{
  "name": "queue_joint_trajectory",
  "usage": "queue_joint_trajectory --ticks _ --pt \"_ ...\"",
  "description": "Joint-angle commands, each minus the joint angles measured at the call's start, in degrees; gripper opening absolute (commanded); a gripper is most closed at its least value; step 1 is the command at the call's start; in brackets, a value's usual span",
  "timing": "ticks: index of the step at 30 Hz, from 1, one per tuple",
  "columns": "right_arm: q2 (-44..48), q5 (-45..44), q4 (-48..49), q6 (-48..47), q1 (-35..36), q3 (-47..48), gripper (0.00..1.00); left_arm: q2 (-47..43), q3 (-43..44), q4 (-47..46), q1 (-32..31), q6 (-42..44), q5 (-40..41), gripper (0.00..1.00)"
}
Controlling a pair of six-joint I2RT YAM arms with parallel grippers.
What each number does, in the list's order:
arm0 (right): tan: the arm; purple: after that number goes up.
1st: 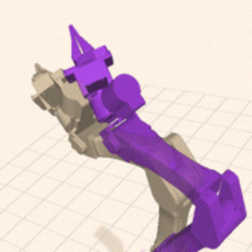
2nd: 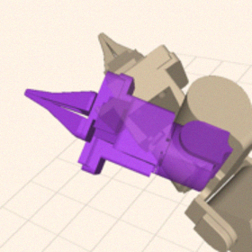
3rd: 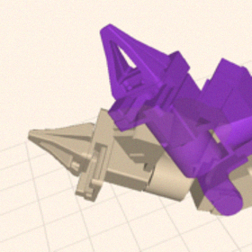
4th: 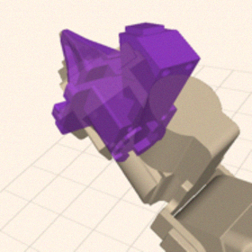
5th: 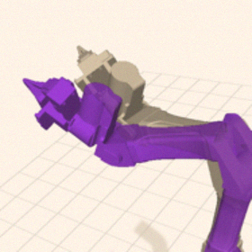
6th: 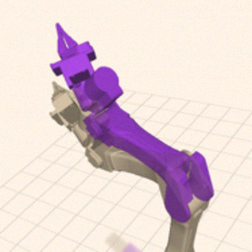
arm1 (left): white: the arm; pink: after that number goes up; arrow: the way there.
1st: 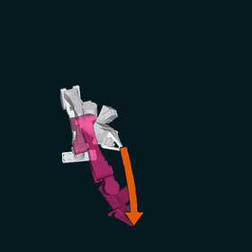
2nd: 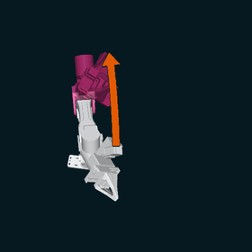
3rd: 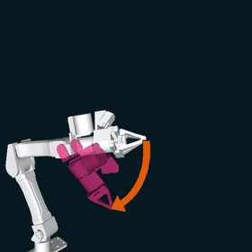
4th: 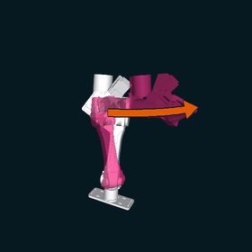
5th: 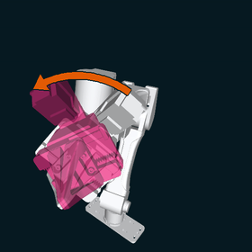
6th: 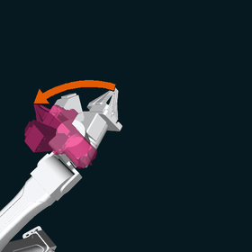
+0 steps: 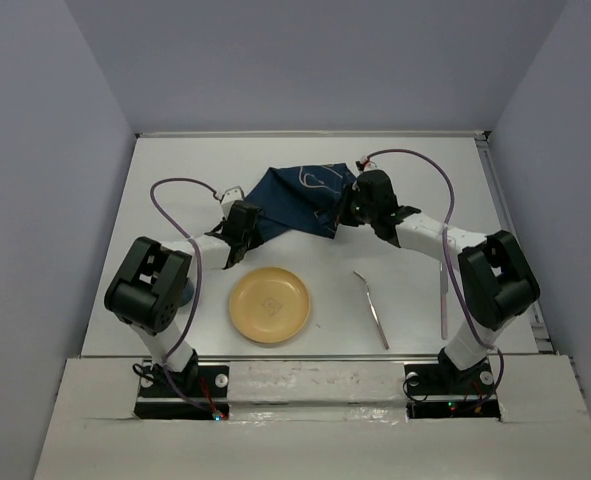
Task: Set the dinner table for one person
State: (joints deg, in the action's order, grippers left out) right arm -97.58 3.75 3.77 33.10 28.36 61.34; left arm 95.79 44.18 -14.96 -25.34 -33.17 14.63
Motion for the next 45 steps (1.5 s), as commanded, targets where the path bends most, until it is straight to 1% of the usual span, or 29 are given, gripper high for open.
queue_joint_trajectory --ticks 1,3,4,7,9,11,13,15,16,21,23,27,28,29,31,32,33,34,35,36,37,38,39,40,41,42,43,45 --pt "2.22 -1.02 2.21 -1.37 0.03 1.32 0.00 2.12 2.48 0.90 0.47 1.26 2.51 0.26" --pt "2.57 -0.85 2.21 -1.46 0.03 2.02 0.00 3.17 3.27 0.55 0.56 1.87 2.24 0.06" --pt "3.35 -0.15 2.21 -1.98 0.03 2.38 0.00 3.61 4.32 0.81 0.56 1.88 2.68 0.00" --pt "5.11 0.82 0.64 -3.65 0.03 5.01 0.00 3.80 4.77 0.37 0.73 1.62 2.68 0.00" --pt "5.99 0.73 -0.86 -4.88 0.03 7.03 0.00 0.90 3.99 -0.60 0.91 1.44 3.38 0.00" --pt "7.31 0.03 -2.36 -6.38 0.03 10.36 0.00 -3.56 1.88 -2.78 0.91 1.26 4.87 0.00" --pt "8.54 -0.06 -3.50 -7.52 0.03 14.41 0.00 -6.13 0.73 -4.63 1.17 1.00 6.02 0.00" --pt "9.16 0.03 -4.46 -8.22 0.03 17.48 0.00 -8.24 1.25 -4.47 1.17 1.26 6.37 0.00" --pt "9.60 -0.14 -6.47 -8.93 0.03 20.28 0.00 -9.03 1.95 -4.20 1.43 1.44 6.98 0.00" --pt "14.17 -2.51 -8.34 -12.35 0.03 25.57 0.00 -13.96 2.84 -4.64 3.54 1.96 7.78 0.00" --pt "16.10 -3.48 -9.91 -14.46 0.03 28.64 0.00 -13.88 3.36 -4.64 4.33 1.18 4.46 0.00" --pt "16.11 -3.48 -11.42 -15.70 0.03 31.64 0.00 -13.61 2.40 -7.18 3.64 -0.67 -3.98 0.00" --pt "15.24 -3.48 -11.68 -16.22 0.03 32.08 0.00 -13.96 2.14 -7.62 3.03 -0.93 -5.91 0.00" --pt "14.53 -3.48 -12.12 -16.40 0.03 32.52 0.00 -15.44 1.09 -8.15 1.10 -1.11 -6.11 0.00" --pt "12.25 -3.48 -14.04 -16.93 0.03 35.15 0.00 -17.55 -1.01 -10.26 -0.75 -1.02 -6.98 0.00" --pt "11.63 -3.31 -14.58 -16.93 0.03 36.03 0.00 -20.00 -1.81 -11.48 -1.63 -0.67 -7.94 0.00" --pt "11.36 -2.96 -14.84 -16.84 0.03 36.56 0.00 -21.24 -2.52 -12.80 -3.73 0.11 -9.00 0.00" --pt "11.10 -2.09 -14.93 -16.84 0.03 37.00 0.00 -22.47 -2.70 -13.86 -5.14 2.64 -10.05 0.07" --pt "11.10 -1.90 -15.02 -16.76 0.03 36.92 0.00 -23.53 -2.53 -13.95 -6.98 4.41 -10.06 0.11" --pt "11.10 -1.82 -15.02 -16.58 0.03 36.57 0.00 -25.46 -2.26 -14.04 -11.26 6.34 -9.89 0.15" --pt "11.27 -1.90 -15.02 -16.67 0.03 36.57 0.00 -26.35 -1.91 -13.96 -13.57 8.28 -9.54 0.20" --pt "11.45 -2.42 -15.11 -16.67 0.03 36.13 0.00 -28.09 -1.21 -14.04 -15.94 11.86 -8.49 0.31" --pt "11.53 -2.87 -15.02 -16.84 0.03 35.96 0.00 -28.63 -0.77 -14.13 -18.40 13.64 -7.35 0.37" --pt "11.45 -3.13 -15.02 -17.02 0.03 35.78 0.00 -28.99 -0.33 -14.04 -22.17 15.14 -5.16 0.43" --pt "11.45 -3.31 -15.19 -17.02 0.03 35.60 0.00 -28.82 0.89 -13.52 -23.34 17.59 -4.62 0.54" --pt "11.45 -3.31 -15.37 -16.93 0.03 35.69 0.00 -28.29 1.69 -13.52 -24.13 18.31 -4.27 0.59" --pt "11.36 -3.13 -15.55 -16.76 0.03 35.69 0.00 -27.42 3.52 -11.51 -24.49 18.66 -3.74 0.65" --pt "11.27 -2.78 -15.64 -16.67 0.03 35.87 0.00 -24.27 5.20 -8.79 -24.58 20.06 -4.96 0.67"
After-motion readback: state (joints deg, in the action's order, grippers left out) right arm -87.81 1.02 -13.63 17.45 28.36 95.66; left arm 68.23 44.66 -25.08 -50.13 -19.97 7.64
